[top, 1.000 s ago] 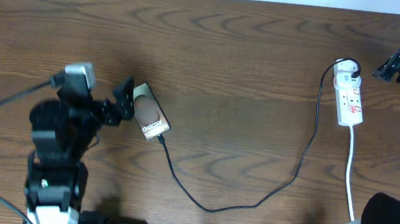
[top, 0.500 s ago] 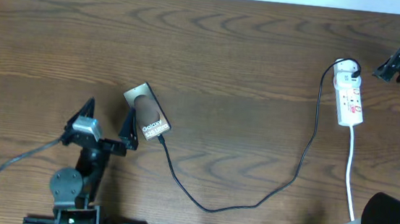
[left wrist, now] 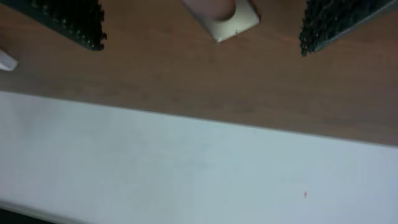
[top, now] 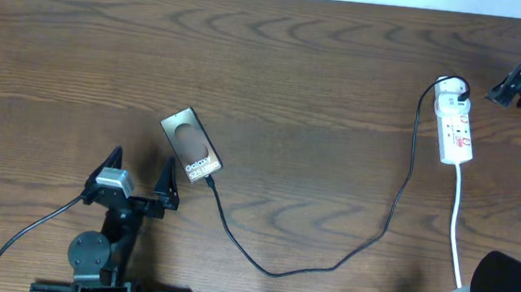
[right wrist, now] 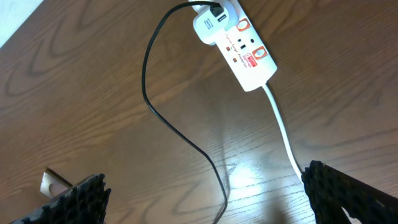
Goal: Plug charger to phone and switch on socket
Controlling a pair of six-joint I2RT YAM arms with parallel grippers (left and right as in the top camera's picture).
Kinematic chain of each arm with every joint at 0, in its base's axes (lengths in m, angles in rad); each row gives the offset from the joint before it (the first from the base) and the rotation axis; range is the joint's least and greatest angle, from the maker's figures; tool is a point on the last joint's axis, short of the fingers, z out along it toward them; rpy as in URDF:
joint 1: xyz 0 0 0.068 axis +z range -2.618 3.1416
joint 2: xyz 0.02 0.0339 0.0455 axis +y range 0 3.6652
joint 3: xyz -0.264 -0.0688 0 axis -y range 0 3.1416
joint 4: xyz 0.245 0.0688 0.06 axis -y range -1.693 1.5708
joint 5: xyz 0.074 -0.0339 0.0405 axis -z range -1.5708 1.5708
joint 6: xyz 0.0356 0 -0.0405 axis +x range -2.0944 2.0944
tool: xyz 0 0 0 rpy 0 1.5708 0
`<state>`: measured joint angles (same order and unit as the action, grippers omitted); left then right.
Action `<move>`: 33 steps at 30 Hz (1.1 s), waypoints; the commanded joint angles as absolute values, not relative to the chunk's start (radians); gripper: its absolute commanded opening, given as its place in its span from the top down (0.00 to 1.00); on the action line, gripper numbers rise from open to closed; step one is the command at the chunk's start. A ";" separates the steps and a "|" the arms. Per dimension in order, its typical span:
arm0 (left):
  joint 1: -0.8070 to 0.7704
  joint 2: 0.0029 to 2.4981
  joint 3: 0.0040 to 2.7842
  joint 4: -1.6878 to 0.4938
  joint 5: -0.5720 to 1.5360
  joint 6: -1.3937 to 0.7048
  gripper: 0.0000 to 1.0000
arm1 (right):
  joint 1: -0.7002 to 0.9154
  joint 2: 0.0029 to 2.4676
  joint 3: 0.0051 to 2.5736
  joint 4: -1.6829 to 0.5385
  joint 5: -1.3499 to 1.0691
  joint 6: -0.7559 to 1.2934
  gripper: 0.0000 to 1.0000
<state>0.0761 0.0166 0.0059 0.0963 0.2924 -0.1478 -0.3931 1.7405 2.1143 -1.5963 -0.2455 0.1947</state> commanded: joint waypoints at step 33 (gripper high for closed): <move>0.068 0.004 0.004 -0.051 0.253 -0.131 0.02 | -0.391 1.734 2.128 -1.597 -0.242 0.205 0.01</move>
